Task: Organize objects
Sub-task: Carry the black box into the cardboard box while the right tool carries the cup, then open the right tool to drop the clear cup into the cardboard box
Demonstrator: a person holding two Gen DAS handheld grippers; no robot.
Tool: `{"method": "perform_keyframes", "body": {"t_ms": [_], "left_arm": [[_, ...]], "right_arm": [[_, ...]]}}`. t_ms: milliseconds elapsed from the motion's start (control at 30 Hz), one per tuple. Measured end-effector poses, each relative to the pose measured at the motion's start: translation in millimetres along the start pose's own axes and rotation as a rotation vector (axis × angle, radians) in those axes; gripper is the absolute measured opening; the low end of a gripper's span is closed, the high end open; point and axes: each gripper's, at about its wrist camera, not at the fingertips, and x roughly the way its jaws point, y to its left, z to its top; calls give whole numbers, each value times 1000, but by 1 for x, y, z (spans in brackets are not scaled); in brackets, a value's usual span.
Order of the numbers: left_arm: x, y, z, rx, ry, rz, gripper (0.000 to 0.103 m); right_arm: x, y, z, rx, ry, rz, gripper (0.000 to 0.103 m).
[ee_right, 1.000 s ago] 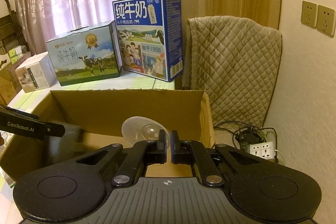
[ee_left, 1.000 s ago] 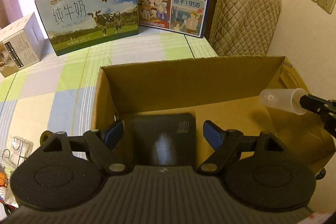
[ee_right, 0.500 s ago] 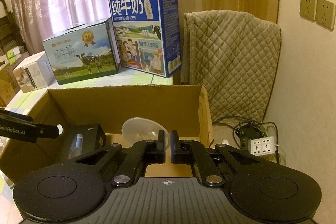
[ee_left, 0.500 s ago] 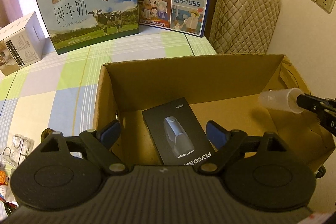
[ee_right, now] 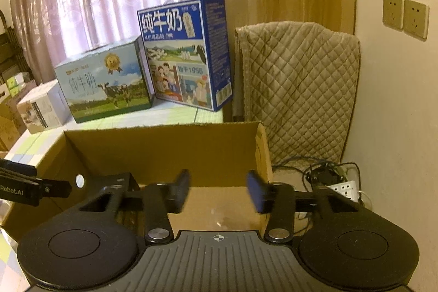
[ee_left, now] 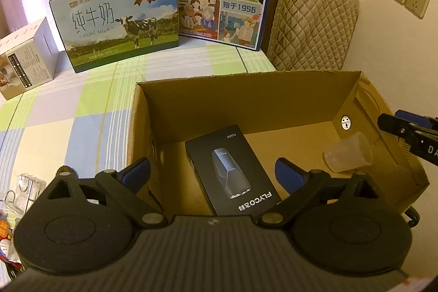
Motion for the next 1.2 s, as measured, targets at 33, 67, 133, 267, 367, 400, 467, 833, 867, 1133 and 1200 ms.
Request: {"method": "perform_keyframes", "body": {"t_ms": [33,67,133,267,367,400,467,833,867,1133,1200], "left_arm": [[-2,0,0,0,-2,0,99],[-3,0,-1,-1,-4,-1,99],[-6,0,-1,-2,-9,-5,99],[-14,-1,-2,0,-24,-10,100],[-20,-2,-4,-1,-33,-12,102],[-22,-2,-5,-1,-37,-15,102],[-27,-2,-6,-1,-45,-16,102],[-55,-3,-18,-8,-77,-10,102],[-58,-3,-20,-11,-80,-11,102],[-84,4,-37,-37,-102,-8,102],[-91,8,-42,-41,-108,-8,102]], "right_arm": [[-2,0,0,3,-3,2,50],[-3,0,0,6,-3,4,50],[-5,1,0,9,-3,11,53],[-11,3,-2,10,1,25,57],[-16,5,-5,17,0,31,61],[-18,5,-6,20,0,35,62],[-21,6,-7,25,-1,42,63],[-40,14,-18,25,-6,79,65],[-41,15,-19,24,-6,81,65],[-56,23,-25,21,-14,106,65],[-60,27,-27,26,-17,110,65]]}}
